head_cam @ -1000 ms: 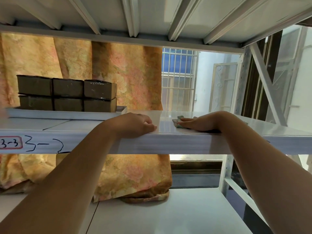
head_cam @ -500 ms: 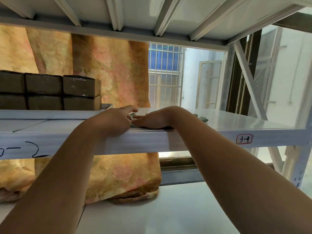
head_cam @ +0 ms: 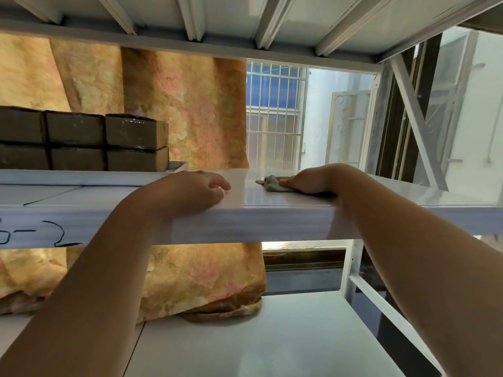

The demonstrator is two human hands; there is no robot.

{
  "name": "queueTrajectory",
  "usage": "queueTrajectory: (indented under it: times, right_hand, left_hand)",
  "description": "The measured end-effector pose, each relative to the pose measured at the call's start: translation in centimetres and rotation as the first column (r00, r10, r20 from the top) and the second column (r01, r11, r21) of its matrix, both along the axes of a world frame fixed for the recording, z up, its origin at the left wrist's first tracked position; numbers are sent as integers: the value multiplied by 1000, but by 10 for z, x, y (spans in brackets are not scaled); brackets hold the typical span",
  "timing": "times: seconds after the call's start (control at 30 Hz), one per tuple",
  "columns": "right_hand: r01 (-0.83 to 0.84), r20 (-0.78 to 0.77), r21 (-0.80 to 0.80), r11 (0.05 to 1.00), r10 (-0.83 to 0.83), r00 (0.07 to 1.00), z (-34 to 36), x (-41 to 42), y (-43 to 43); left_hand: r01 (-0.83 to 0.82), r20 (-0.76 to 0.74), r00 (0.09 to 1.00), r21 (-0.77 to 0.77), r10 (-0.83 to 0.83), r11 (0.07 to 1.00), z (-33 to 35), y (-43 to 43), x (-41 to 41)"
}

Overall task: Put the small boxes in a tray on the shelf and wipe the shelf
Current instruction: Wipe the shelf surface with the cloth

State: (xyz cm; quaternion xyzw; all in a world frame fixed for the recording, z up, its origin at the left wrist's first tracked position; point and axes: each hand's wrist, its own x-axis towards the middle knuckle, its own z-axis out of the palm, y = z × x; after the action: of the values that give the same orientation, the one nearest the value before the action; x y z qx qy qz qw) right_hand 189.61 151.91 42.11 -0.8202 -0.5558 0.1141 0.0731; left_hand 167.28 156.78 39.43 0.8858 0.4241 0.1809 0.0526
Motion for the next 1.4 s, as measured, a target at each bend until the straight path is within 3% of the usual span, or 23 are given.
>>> queueTrajectory:
  times: [0.27, 0.53, 0.67, 0.8, 0.9, 0.97, 1.07, 1.27, 1.4]
  right_hand:
    - [341, 89, -34, 939, -337, 937, 0, 69, -7]
    - [366, 237, -95, 926, -336, 912, 15, 73, 9]
    - [273, 272, -100, 957, -238, 932, 17, 62, 41]
    - [144, 222, -87, 986, -122, 967, 16, 10, 73]
    - [25, 267, -88, 996, 0, 964, 14, -33, 96]
    - [-81, 302, -97, 992, 107, 947, 14, -71, 99]
    - [-237, 218, -115, 965, 257, 942, 16, -117, 95]
    - [-316, 99, -115, 942, 328, 940, 10, -131, 63]
    - [-409, 196, -121, 904, 426, 883, 2, -126, 34]
  left_hand:
    - [14, -20, 1000, -7, -14, 1000, 1, -4, 0]
    - [10, -46, 999, -15, -11, 1000, 1, -7, 0]
    - [29, -4, 1000, -17, -29, 999, 0, -7, 1]
    - [15, 90, 996, 22, -17, 1000, -1, -8, -1]
    - [-10, 144, 990, 12, 8, 1000, -2, -8, 0]
    - [-69, 265, 962, 24, 60, 997, -3, -4, -1]
    - [-198, 436, 884, 31, 165, 980, -5, 2, -5]
    - [-263, 413, 884, 56, 218, 963, -7, 3, -4]
    - [-275, 452, 865, 58, 220, 960, -4, -1, -4]
